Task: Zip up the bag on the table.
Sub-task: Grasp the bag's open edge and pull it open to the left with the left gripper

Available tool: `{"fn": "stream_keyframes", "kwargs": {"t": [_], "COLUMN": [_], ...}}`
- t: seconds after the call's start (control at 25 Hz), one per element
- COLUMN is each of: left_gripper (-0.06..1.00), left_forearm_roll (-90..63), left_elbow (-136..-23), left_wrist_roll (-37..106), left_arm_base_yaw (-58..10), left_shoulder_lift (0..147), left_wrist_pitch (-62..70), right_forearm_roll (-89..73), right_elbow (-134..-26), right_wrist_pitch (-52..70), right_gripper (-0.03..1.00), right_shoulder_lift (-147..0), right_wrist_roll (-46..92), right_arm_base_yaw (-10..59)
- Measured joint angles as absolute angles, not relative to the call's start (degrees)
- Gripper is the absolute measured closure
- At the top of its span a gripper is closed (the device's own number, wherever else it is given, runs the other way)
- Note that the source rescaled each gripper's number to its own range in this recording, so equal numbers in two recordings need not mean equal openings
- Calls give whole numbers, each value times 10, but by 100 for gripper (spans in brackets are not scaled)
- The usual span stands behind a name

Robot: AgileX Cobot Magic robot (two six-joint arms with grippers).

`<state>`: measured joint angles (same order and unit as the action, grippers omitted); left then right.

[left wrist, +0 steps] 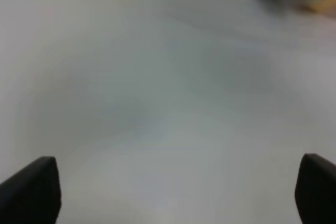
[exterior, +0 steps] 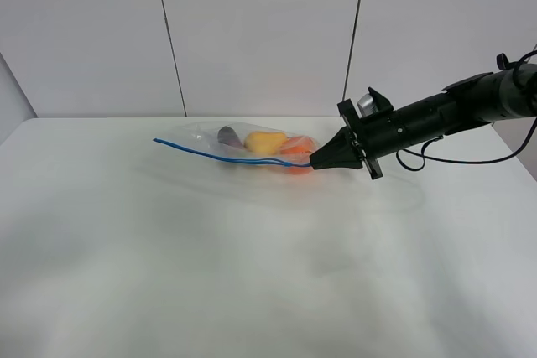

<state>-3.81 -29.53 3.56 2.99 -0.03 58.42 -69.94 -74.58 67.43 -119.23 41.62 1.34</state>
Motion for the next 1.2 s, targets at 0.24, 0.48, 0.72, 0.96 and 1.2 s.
{"fn": "stream_keyframes", "kwargs": {"t": [0.24,0.48,0.72,0.96,1.2], "left_gripper": [-6,-6,-6,-6,-6], "left_forearm_roll": [-38,-39,-40,-220,-376], "left_elbow": [-393,-498,-539,-539,-539], "left_wrist_roll": [37,136,475,722,805], "left_arm_base_yaw": [30,30,30,4,-114], "left_shoulder_lift": [149,358,515,627,719], "left_wrist_pitch": [485,436,349,305,253], "right_forearm_roll": [-699,-699,-699,-699,-699], "right_elbow": [-746,-746,-746,-746,-746], "right_wrist_pitch": [670,669,669,666,663], "right_gripper": [97,97,97,97,97], "right_shoulder_lift": [-1192,-1192,-1192,-1192,-1192], "right_wrist_roll": [416,416,416,416,416], "right_arm_base_yaw": [13,13,13,13,13]}}
